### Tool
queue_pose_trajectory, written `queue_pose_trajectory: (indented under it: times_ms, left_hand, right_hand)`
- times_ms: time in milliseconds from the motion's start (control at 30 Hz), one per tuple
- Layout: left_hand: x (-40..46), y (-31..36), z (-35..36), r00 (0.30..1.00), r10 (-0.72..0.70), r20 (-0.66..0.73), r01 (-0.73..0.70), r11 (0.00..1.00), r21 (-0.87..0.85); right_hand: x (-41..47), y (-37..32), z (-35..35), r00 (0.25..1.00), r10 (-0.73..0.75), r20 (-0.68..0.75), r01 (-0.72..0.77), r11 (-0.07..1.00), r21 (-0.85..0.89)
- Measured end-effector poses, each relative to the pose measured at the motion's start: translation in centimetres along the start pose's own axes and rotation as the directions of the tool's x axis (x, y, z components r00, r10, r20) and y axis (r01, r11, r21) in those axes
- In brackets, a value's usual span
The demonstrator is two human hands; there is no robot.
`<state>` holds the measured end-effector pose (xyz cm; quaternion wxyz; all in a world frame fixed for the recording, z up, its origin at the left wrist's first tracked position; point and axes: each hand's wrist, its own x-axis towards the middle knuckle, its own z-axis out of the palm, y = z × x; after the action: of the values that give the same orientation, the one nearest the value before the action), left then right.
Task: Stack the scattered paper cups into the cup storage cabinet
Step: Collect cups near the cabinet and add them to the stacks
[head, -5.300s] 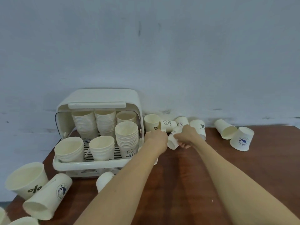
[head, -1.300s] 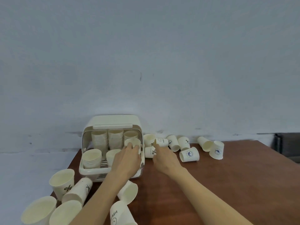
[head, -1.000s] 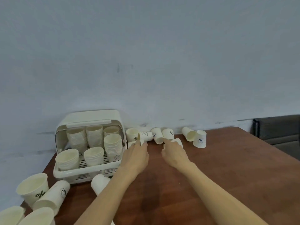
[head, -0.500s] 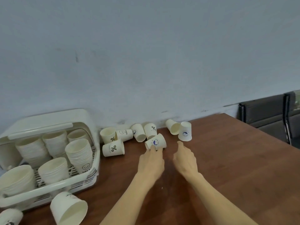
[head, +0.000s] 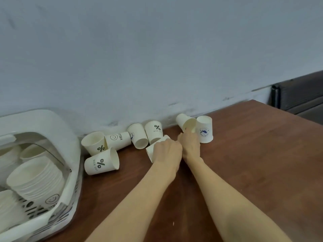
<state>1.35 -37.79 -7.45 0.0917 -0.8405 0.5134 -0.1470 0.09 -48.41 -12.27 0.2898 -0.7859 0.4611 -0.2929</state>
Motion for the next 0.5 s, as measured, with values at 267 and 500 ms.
queue_pose_trajectory:
  times_ms: [267, 500]
  left_hand:
    - [-1.0, -0.7, 0.5, 0.997, 0.026, -0.078, -0.028, 0.999, -0.029]
    - [-4.4, -3.2, -1.7, 0.996, -0.049, -0.079, 0.042, 0.994, -0.099]
  right_hand:
    - [3.4, 0.3, 2.9, 0.988, 0.019, -0.155, -0.042, 0.989, -0.142]
    - [1.5, -0.4, 1.8, 0.994, -0.03, -0.109, 0.006, 0.976, -0.217]
